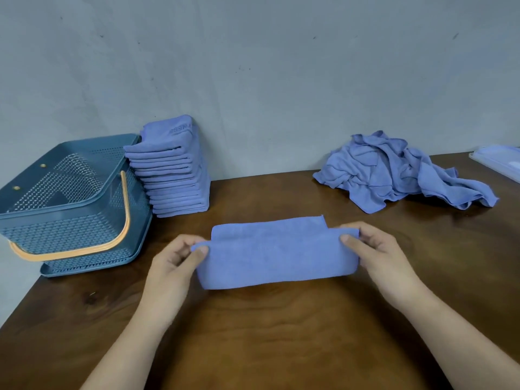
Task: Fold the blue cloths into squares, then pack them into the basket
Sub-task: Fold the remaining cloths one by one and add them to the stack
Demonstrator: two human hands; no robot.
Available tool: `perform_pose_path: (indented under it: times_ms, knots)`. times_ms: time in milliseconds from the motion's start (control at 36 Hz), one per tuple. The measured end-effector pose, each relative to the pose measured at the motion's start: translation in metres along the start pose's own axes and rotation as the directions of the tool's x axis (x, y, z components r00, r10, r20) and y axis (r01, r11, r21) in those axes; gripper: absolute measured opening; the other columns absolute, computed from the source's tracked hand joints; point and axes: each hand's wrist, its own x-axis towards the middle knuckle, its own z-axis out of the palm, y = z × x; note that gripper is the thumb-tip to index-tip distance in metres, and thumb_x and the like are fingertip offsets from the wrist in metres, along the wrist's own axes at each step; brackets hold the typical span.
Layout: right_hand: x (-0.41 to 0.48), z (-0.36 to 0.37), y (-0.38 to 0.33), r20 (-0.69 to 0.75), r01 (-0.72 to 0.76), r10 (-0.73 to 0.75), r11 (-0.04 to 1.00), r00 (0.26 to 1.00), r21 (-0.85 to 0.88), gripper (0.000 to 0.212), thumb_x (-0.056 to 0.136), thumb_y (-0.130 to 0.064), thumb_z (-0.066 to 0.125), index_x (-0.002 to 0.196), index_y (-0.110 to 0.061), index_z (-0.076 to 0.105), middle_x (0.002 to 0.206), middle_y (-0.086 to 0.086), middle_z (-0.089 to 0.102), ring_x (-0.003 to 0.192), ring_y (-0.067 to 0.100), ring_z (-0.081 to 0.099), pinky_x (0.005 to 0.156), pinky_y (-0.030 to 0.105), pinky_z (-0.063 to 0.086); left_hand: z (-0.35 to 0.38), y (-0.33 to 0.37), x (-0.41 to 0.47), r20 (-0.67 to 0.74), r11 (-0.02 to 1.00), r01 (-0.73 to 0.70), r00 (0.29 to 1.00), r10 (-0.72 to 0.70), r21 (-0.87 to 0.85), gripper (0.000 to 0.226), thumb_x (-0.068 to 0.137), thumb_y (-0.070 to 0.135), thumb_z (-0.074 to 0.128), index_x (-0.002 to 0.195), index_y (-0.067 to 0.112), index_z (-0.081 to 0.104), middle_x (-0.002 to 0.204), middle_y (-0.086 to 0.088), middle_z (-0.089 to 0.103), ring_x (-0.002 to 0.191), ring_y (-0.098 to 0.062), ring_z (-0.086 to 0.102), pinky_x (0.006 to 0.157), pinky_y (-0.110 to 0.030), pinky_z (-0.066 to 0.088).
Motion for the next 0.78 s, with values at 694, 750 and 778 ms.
perform_pose_path:
  times_ms: [694, 750, 778]
  knots:
    - [0.099, 0.018, 0.061, -0.1, -0.075, 0.029, 0.868, 0.995, -0.491, 0.033, 0.103, -0.017, 0.06, 0.111, -0.047, 0.07, 0.095, -0.012, 0.074, 0.089, 0.008, 0.068, 0.083, 0.028, 0.056, 0.03, -0.057, 0.088, -0.095, 0.91, 0.115, 0.992, -0.084, 0.397, 0.03, 0.105, 0.012, 0.059, 0.109, 0.037, 0.074, 0.106, 0.033, 0.072, 0.095, 0.006, 0.066, 0.078, -0.011, 0.044]
    - [0.098, 0.021, 0.06, -0.103, -0.066, 0.013, 0.844, 0.995, -0.532, 0.033, 0.103, -0.017, 0.06, 0.114, -0.047, 0.069, 0.087, -0.018, 0.068, 0.082, -0.001, 0.064, 0.075, 0.025, 0.052, 0.03, -0.06, 0.086, -0.113, 0.897, 0.105, 0.992, -0.063, 0.429, 0.031, 0.105, 0.013, 0.057, 0.111, 0.039, 0.073, 0.104, 0.03, 0.072, 0.084, -0.004, 0.067, 0.071, -0.009, 0.046]
    - [0.098, 0.022, 0.06, -0.104, -0.062, 0.005, 0.829, 0.995, -0.557, 0.033, 0.103, -0.016, 0.061, 0.116, -0.045, 0.069, 0.081, -0.021, 0.063, 0.076, -0.006, 0.061, 0.07, 0.022, 0.046, 0.03, -0.06, 0.086, -0.124, 0.893, 0.102, 0.991, -0.052, 0.438, 0.032, 0.105, 0.013, 0.057, 0.112, 0.039, 0.073, 0.102, 0.027, 0.073, 0.078, -0.008, 0.066, 0.067, -0.008, 0.046]
